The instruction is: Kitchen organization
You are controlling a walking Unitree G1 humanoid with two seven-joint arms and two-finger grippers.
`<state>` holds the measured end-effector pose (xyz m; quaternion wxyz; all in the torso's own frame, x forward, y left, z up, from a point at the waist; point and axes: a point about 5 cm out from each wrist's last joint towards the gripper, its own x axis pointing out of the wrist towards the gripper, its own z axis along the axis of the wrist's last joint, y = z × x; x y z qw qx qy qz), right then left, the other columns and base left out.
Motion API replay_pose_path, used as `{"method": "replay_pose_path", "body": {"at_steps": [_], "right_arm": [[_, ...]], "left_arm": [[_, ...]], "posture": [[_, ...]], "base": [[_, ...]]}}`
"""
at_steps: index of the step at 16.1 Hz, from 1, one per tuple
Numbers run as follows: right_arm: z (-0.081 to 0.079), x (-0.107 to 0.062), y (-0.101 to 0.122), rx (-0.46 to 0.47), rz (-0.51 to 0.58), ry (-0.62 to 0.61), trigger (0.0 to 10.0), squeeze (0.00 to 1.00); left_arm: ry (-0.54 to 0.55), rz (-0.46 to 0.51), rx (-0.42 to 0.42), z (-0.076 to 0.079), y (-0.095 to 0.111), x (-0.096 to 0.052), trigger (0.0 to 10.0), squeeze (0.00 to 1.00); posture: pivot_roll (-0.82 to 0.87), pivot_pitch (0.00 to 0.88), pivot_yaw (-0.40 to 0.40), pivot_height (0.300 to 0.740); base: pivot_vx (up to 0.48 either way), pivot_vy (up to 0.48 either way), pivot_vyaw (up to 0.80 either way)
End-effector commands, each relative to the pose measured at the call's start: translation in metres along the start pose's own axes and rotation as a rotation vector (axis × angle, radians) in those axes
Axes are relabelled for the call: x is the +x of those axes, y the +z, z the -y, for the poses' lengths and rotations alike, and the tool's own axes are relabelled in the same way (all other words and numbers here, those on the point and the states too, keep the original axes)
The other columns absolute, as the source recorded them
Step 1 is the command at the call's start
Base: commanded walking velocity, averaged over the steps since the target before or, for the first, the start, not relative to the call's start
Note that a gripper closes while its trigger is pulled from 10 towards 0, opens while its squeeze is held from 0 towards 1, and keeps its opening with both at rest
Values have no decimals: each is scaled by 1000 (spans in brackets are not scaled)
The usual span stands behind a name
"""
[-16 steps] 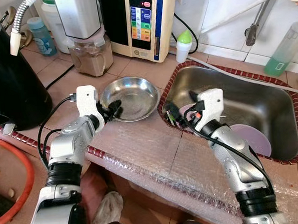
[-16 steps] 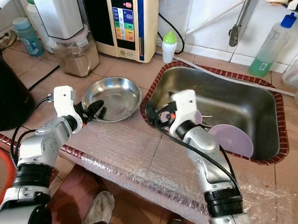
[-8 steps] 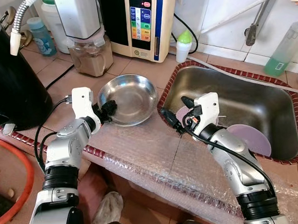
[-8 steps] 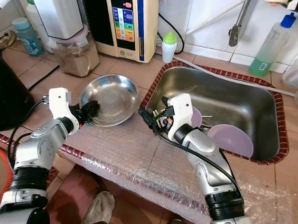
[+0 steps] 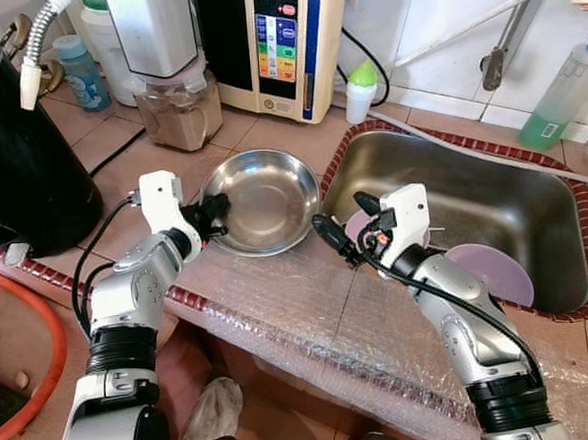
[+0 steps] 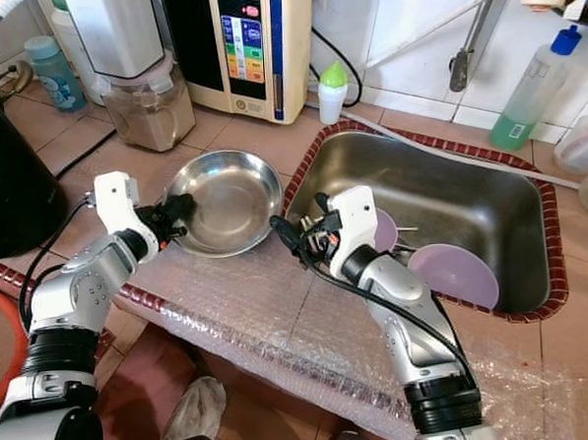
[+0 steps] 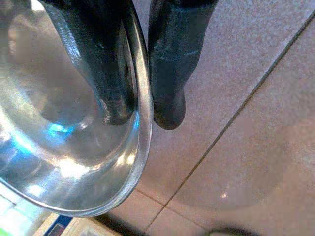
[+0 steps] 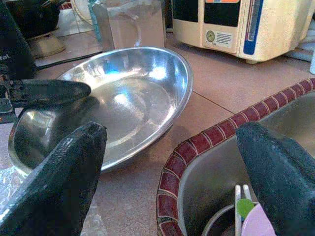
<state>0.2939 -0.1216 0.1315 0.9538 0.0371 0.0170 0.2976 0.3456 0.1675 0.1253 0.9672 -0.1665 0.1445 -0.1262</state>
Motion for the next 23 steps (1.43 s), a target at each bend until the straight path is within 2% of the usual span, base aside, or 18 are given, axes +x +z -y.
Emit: {"method": "replay_pose_path", "body": {"at_steps": [1, 3, 5, 8, 12, 13, 14, 18, 23], "right_arm": [[-2, 0, 2, -4, 1, 17, 10000, 0], [0, 0, 3, 13, 7, 7, 10000, 0], [1, 3, 4, 47, 24, -15, 10000, 0], [2, 10, 8, 65, 54, -50, 10000, 0], [4, 15, 9, 74, 69, -81, 10000, 0], [5, 17, 11, 100, 87, -93, 588, 0], [8, 19, 14, 160, 101, -121, 0, 0], [15, 23, 18, 336, 117, -174, 0, 0], [19, 20, 16, 397, 83, -172, 0, 0]], "left_arm": [[37, 17, 2, -3, 2, 0, 0, 0], [-4, 83, -23, 4, 9, 0, 0, 0], [-101, 181, -60, 17, 19, -1, 0, 0], [-203, 244, -79, 30, 27, -5, 0, 0], [-307, 277, -94, 44, 29, -9, 0, 0], [-335, 283, -97, 47, 29, -11, 0, 0], [-360, 279, -90, 51, 28, -12, 0, 0], [-383, 296, -88, 54, 29, -12, 0, 0], [-392, 304, -78, 56, 29, -12, 0, 0]], "posture": [[-73, 25, 14, 740], [-73, 25, 14, 740], [-73, 25, 14, 740], [-72, 21, 14, 740], [-63, 16, 11, 740], [-61, 14, 11, 740], [-61, 14, 11, 740], [-68, 8, 14, 740], [-76, 9, 13, 740]], "base": [[0, 0, 0], [0, 0, 0], [0, 0, 0], [0, 0, 0], [0, 0, 0], [0, 0, 0], [0, 0, 0], [0, 0, 0], [0, 0, 0]]}}
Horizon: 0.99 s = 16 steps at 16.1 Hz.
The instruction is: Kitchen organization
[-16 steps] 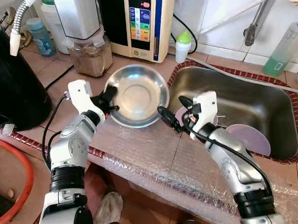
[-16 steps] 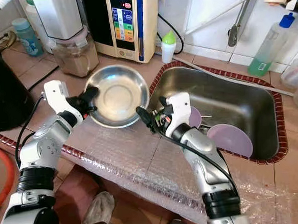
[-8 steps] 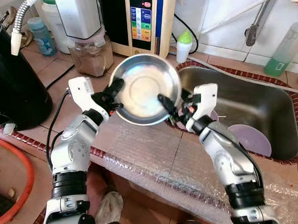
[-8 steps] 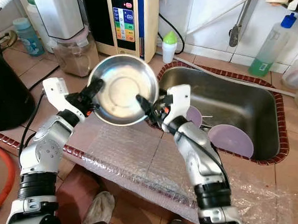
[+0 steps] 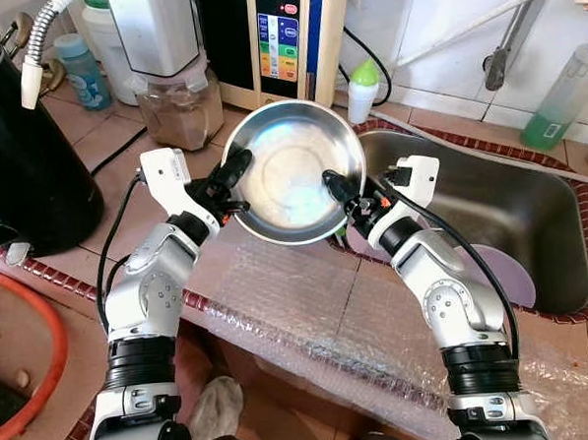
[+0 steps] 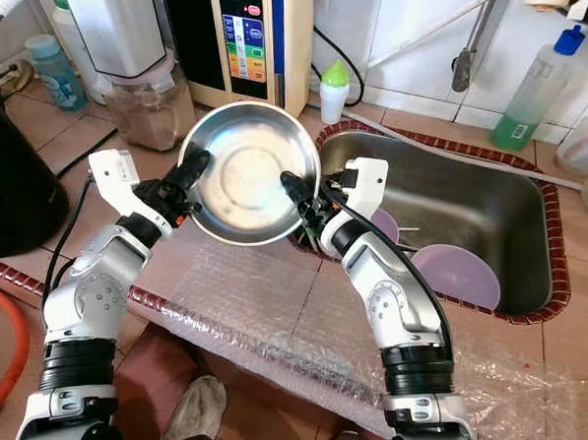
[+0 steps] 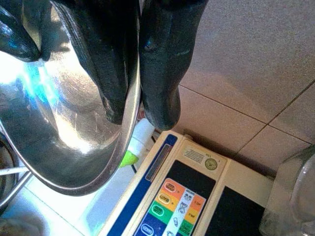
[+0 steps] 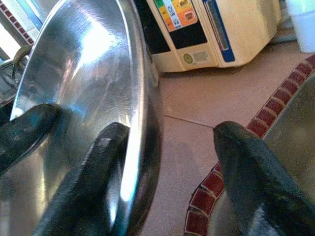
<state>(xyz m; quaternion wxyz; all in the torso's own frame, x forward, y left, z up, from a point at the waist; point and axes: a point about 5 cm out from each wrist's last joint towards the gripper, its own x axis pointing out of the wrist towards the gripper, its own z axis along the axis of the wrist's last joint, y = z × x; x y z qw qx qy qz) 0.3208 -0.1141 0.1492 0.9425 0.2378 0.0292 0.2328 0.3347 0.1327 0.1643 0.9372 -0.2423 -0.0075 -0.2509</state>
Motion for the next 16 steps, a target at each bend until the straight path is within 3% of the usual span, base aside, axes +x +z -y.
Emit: {"method": "replay_pose_path", "body": {"at_steps": [1, 11, 15, 16], "right_arm": [[11, -5, 1, 7, -11, -61, 0, 0], [28, -10, 2, 76, -7, -181, 0, 0], [29, -8, 4, 89, -3, -185, 0, 0], [29, -8, 5, 102, 3, -185, 0, 0]], "left_arm": [[-71, 33, 10, 9, 6, 2, 0, 0], [-24, 83, 145, 6, 17, 4, 0, 0], [-45, 60, 177, 10, 14, 5, 0, 0], [-58, 34, 185, 12, 11, 5, 471, 0]], "posture": [[-76, 9, 13, 740], [-76, 13, 12, 740], [-75, 11, 9, 740], [-73, 11, 9, 740]], "base": [[0, 0, 0], [0, 0, 0], [0, 0, 0], [0, 0, 0]]}}
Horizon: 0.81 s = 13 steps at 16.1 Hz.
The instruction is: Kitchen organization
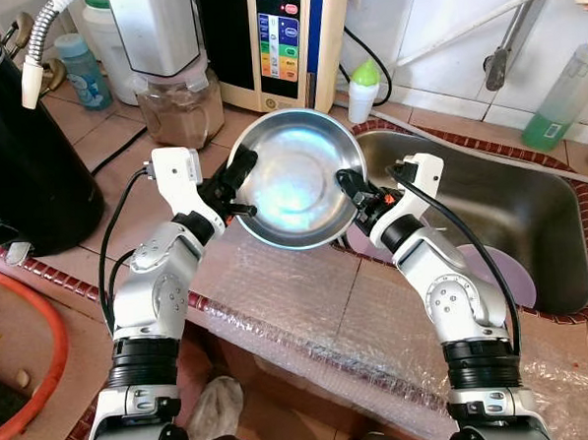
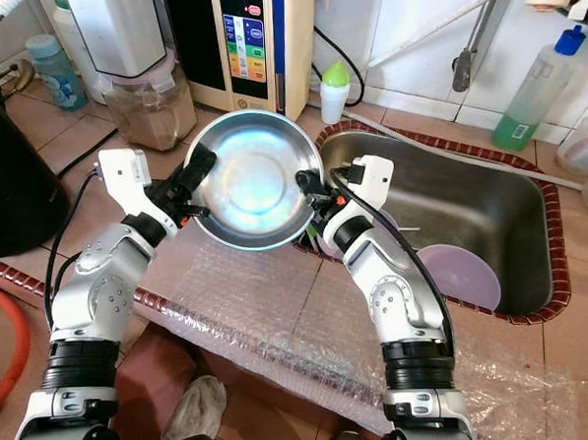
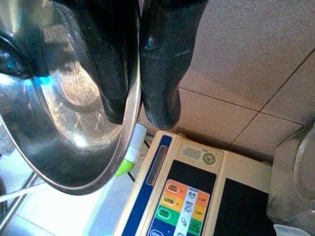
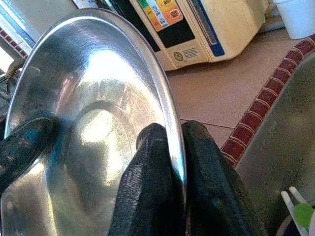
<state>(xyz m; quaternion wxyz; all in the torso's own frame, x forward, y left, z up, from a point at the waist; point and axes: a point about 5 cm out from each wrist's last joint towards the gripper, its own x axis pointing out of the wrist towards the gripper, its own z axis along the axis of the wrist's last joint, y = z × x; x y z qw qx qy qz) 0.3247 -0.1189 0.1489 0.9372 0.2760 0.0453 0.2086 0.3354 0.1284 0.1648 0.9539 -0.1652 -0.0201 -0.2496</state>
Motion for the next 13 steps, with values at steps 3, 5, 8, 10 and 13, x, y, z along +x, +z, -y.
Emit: {"method": "replay_pose_path", "body": {"at_steps": [3, 5, 8, 10, 13], "right_arm": [[25, -4, 10, 31, 27, -144, 0, 0], [30, -1, 15, 48, 56, -177, 0, 0], [38, -1, 22, 15, 97, -262, 0, 0], [58, -8, 34, -15, 188, -429, 0, 0], [73, -13, 42, -66, 219, -549, 0, 0]], "left_arm": [[-121, 13, 73, 16, 8, 3, 10000, 733], [-141, -2, 99, 16, 7, 5, 10000, 1000], [-167, -31, 112, 18, 6, 3, 10000, 1000], [-374, -170, 147, 35, -6, -8, 10000, 1000], [-421, -234, 192, 36, -16, -12, 10000, 1000]], "posture": [[-69, 8, 10, 740], [-69, 2, 14, 740], [-69, 2, 14, 740], [-65, 2, 17, 740], [-65, 4, 21, 740]], "base": [[0, 0, 0], [0, 0, 0], [0, 0, 0], [0, 0, 0], [0, 0, 0]]}}
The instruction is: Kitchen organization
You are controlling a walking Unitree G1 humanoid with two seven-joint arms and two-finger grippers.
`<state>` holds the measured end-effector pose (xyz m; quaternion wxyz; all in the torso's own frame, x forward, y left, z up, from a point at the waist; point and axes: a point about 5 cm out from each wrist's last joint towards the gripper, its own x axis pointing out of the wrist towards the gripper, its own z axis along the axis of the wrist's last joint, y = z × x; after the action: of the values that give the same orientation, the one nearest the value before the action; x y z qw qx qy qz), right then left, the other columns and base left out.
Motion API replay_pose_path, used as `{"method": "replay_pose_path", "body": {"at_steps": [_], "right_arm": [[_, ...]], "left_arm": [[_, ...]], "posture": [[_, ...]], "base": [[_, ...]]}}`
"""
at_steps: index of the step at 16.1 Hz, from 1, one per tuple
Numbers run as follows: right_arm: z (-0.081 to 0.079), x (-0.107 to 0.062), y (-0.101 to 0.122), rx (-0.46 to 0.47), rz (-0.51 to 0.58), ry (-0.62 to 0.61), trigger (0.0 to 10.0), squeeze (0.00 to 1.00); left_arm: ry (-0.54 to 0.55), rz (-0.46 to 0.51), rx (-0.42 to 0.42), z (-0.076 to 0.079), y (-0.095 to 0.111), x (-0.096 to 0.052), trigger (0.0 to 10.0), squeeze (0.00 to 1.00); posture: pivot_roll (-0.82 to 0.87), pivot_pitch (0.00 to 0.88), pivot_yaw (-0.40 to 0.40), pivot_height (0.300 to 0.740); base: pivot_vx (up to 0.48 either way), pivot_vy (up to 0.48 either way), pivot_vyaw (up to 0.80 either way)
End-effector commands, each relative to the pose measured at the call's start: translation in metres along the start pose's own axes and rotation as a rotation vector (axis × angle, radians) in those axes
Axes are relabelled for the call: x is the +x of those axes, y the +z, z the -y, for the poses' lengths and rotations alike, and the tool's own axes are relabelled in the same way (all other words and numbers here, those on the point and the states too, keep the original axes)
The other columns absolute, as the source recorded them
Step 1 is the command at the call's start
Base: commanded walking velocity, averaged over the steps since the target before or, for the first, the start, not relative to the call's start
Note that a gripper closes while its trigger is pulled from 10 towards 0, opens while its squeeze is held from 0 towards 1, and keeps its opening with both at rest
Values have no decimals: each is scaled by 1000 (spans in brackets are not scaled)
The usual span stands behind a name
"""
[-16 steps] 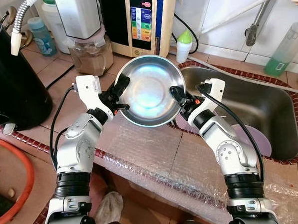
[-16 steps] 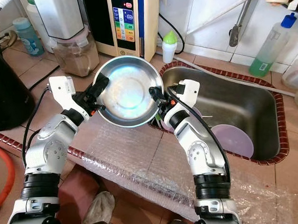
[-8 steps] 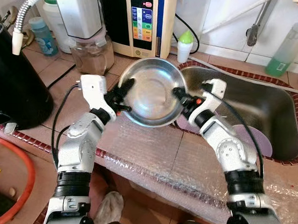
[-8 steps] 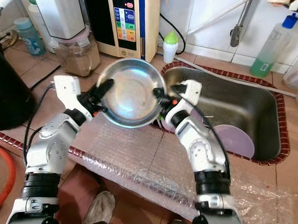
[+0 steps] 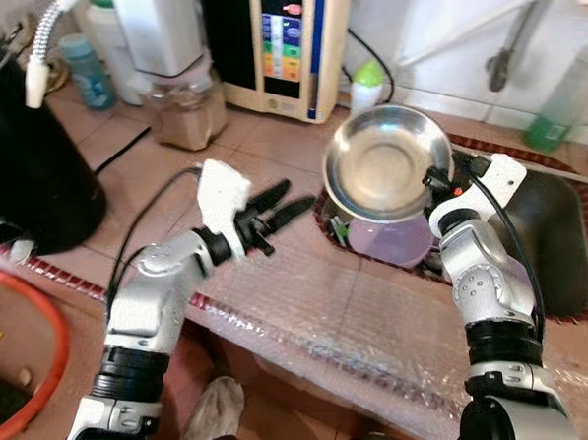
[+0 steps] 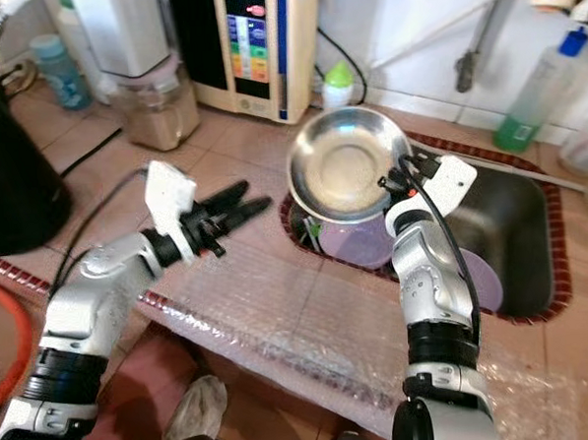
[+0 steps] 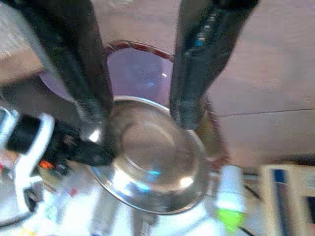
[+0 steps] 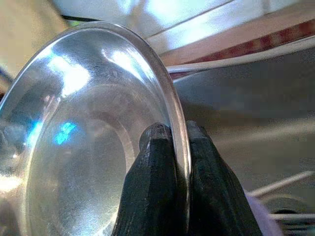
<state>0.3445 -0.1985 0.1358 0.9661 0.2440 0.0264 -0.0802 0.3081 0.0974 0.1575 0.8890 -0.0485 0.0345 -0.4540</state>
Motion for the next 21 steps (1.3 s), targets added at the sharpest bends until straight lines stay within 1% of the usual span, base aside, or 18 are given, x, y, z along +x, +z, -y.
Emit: {"method": "replay_pose_path", "body": {"at_steps": [1, 2, 3, 4, 5, 6, 7, 8, 9, 12, 13, 18, 19, 20, 21], "right_arm": [[7, 4, 12, -46, 52, -74, 0, 0], [15, 4, 12, -96, 49, -138, 0, 0], [25, 5, 8, -142, 29, -221, 1020, 0], [34, 5, 2, -179, 0, -290, 5137, 0], [43, 4, -5, -212, -35, -347, 8941, 0], [47, 3, -8, -236, -52, -374, 10000, 0], [55, 0, -15, -274, -81, -427, 10000, 0], [56, 0, -16, -258, -85, -422, 10000, 110], [56, -1, -19, -254, -91, -420, 10000, 1000], [56, -1, -22, -254, -102, -418, 10000, 1000], [52, 0, -28, -218, -134, -377, 10000, 1000], [50, -1, -30, -209, -137, -355, 10000, 1000], [50, -1, -29, -206, -135, -351, 10000, 1000], [48, -1, -28, -198, -129, -323, 10000, 1000], [47, -3, -26, -211, -119, -293, 10000, 1000]], "left_arm": [[-49, -48, 29, 6, -5, -1, 10000, 1000], [-71, -70, 34, 9, -8, -1, 10000, 1000], [-110, -109, 46, 13, -13, -2, 10000, 1000], [-137, -147, 63, 16, -17, -3, 10000, 1000], [-161, -185, 79, 17, -22, -4, 10000, 1000], [-172, -203, 85, 17, -24, -5, 10000, 1000], [-163, -222, 109, 14, -26, -4, 10000, 1000], [-158, -222, 120, 12, -26, -4, 10000, 1000], [-140, -220, 136, 9, -25, -3, 10000, 1000], [-134, -227, 147, 6, -23, -2, 10000, 1000], [-126, -227, 158, 4, -23, -2, 10000, 1000], [-131, -236, 177, 2, -26, -4, 10000, 1000], [-123, -229, 178, 2, -25, -3, 10000, 1000], [-107, -195, 161, 2, -23, -1, 10000, 1000], [-53, -144, 146, 1, -18, 1, 10000, 1000]], "posture": [[-66, 6, 23, 740], [-65, 8, 26, 740], [-65, 8, 26, 740], [-64, 10, 29, 740], [-64, 10, 29, 740], [-65, 14, 33, 740], [-65, 14, 33, 740], [-65, 14, 33, 740], [-68, 20, 35, 740], [-68, 20, 35, 740], [-68, 20, 35, 740], [-73, 17, 41, 740], [-73, 17, 41, 740], [-72, 14, 38, 740], [-69, 11, 36, 740]], "base": [[0, 0, 0], [0, 0, 0], [0, 0, 0], [0, 0, 0], [0, 0, 0], [0, 0, 0], [0, 0, 0], [0, 0, 0], [0, 0, 0], [0, 0, 0], [0, 0, 0], [0, 0, 0], [0, 0, 0], [0, 0, 0], [0, 0, 0]]}}
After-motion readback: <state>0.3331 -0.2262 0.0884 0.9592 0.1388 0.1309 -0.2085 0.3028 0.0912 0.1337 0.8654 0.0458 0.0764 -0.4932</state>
